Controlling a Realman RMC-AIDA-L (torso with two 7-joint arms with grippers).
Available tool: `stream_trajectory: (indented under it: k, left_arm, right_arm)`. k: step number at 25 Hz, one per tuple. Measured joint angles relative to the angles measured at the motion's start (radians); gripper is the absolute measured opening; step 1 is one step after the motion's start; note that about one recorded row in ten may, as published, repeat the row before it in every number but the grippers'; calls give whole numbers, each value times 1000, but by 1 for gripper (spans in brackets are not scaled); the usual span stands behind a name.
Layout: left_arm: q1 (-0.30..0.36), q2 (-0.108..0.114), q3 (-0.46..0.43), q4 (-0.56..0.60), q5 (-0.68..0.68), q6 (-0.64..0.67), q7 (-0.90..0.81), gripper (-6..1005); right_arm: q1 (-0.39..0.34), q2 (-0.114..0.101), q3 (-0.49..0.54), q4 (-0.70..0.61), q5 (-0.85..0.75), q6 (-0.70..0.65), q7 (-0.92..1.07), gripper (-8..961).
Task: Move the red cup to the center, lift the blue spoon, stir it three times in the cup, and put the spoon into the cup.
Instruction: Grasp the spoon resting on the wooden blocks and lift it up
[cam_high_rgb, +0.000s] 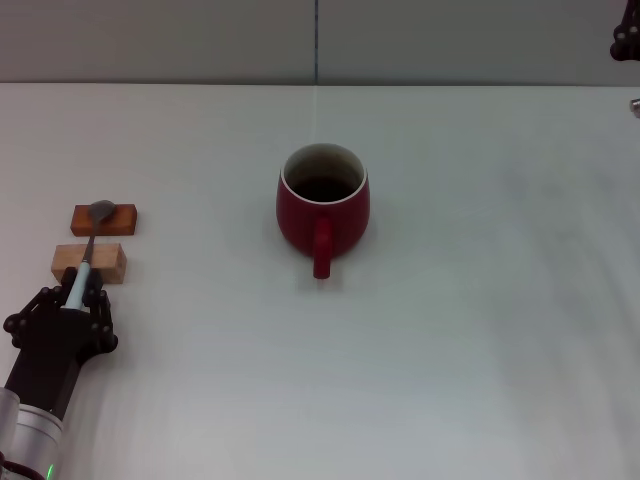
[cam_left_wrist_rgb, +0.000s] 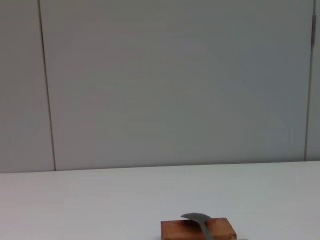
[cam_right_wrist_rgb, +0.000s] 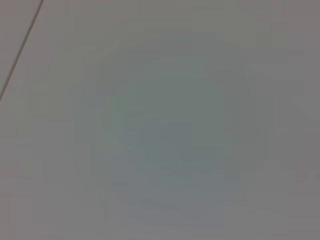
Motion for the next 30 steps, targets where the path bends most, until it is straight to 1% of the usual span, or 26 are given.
stream_trajectory:
  k: [3,5,22,27,30]
  left_arm:
    - [0,0,0,0,0,0,0,221]
    - [0,0,0,0,0,0,0,213]
    - [4,0,0,2,0,4,0,204]
    - [7,0,0,2,0,7,0,170]
    - [7,0,0,2,0,7,0,170]
  right_arm:
    - [0,0,0,0,0,0,0,5]
    - [0,0,0,0,0,0,0,5]
    - [-3,0,0,5,0,0,0,5]
    - [-3,1,0,6,0,0,0,5]
    - [-4,1,0,7,0,0,0,5]
